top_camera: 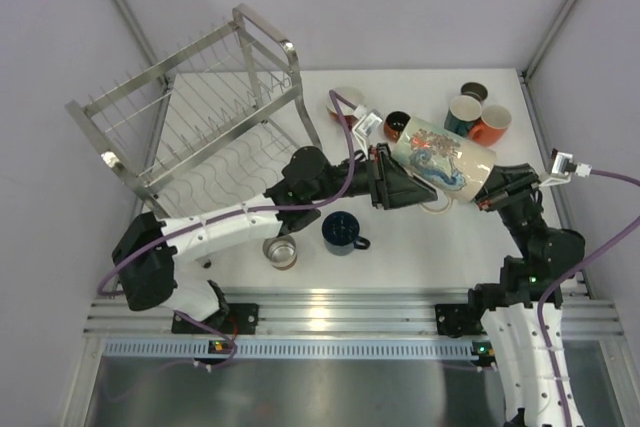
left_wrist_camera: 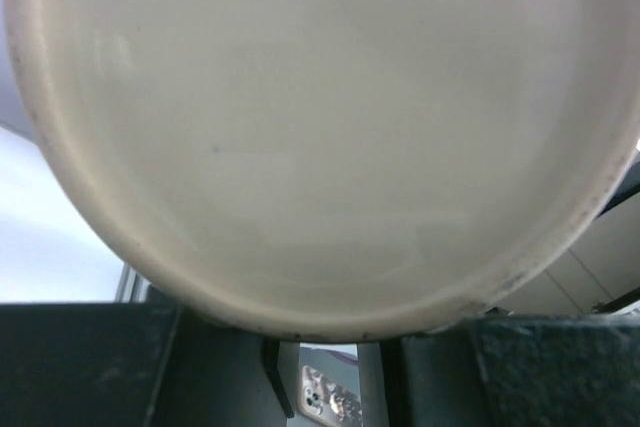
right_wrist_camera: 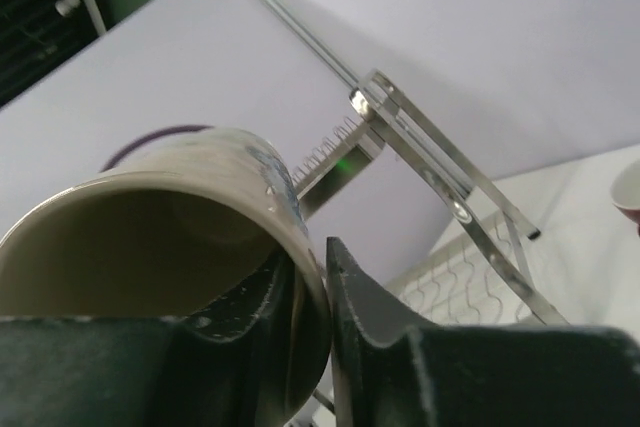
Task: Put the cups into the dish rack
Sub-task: Pass the cup from the right arm to the left
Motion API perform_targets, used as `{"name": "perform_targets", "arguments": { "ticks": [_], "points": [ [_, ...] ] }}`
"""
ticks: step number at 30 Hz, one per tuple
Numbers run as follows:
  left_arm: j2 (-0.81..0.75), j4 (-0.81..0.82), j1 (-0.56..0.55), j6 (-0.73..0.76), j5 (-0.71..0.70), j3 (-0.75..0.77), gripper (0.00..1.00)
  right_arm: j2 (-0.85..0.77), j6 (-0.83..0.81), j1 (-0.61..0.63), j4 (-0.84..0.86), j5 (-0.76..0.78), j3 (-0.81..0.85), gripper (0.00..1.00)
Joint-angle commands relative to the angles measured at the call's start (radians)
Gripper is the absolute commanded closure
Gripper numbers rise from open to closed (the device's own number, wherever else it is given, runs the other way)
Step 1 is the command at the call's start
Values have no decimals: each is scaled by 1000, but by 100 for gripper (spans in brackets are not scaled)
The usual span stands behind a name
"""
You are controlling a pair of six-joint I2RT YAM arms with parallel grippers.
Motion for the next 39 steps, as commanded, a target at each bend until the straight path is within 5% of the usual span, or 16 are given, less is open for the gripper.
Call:
{"name": "perform_targets", "arguments": {
  "ticks": [1,4,14,21,39],
  "points": [
    [-110,19,-12,116,-56,12,100,-28,-145,7,-126,-64,65,79],
    [-159,-76,-10,185,-94,11,100,-40,-198,7,-214,-64,93,64],
    [-277,-363,-10,387,-235,74,100,-57,-318,7,-407,-75,179,38],
    [-314,-702,-9,590,-448,248,100,-89,-398,15,-613,-29,246,2],
    [-119,-1163,14,989,-1069,819,100,-84,-447,19,-749,17,314,1]
  ]
}}
